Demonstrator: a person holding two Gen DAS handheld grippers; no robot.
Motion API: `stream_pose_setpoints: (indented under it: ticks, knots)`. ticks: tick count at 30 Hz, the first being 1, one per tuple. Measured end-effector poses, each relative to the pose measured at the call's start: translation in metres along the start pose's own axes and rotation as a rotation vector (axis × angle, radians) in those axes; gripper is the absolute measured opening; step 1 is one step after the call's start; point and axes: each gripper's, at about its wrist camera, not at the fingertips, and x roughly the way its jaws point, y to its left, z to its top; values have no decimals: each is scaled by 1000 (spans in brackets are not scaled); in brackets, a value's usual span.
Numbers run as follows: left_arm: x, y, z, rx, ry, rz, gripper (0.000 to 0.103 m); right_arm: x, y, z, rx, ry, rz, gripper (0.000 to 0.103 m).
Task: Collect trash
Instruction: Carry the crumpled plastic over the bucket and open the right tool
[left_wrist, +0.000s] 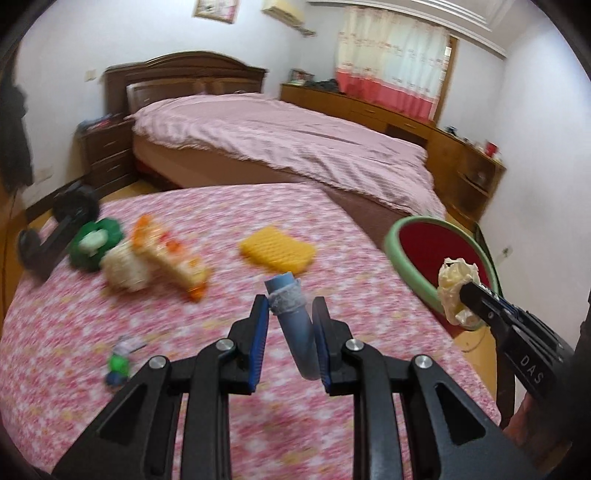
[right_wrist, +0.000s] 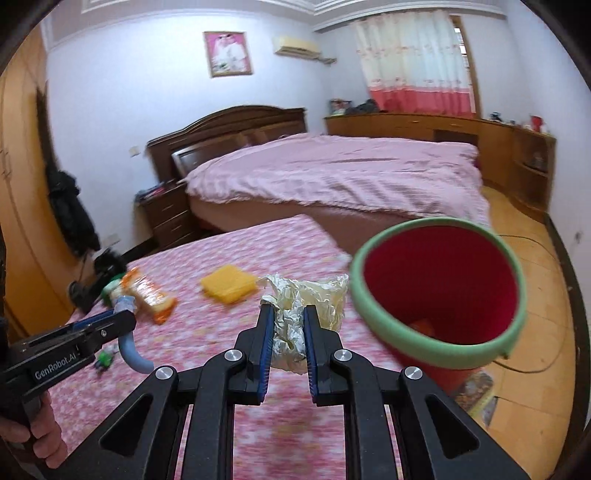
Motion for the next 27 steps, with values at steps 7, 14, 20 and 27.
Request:
stream_pose_setpoints:
  ticks: [7,14,20,27]
  knots:
    - [18,-55,14,135,-7,-76,24,-13,-44,4,53,-24,-84,16]
    - [45,-105,24,202,-18,-188,24,-16,-83,3,98,-26,-161,16]
    - [80,-139,23,225,7,-254,24,-11,-110,-2,136,-10,-199,16]
    - [115,-163,24,239,63,-287,24,3,-135,-6,181,13,-222,16]
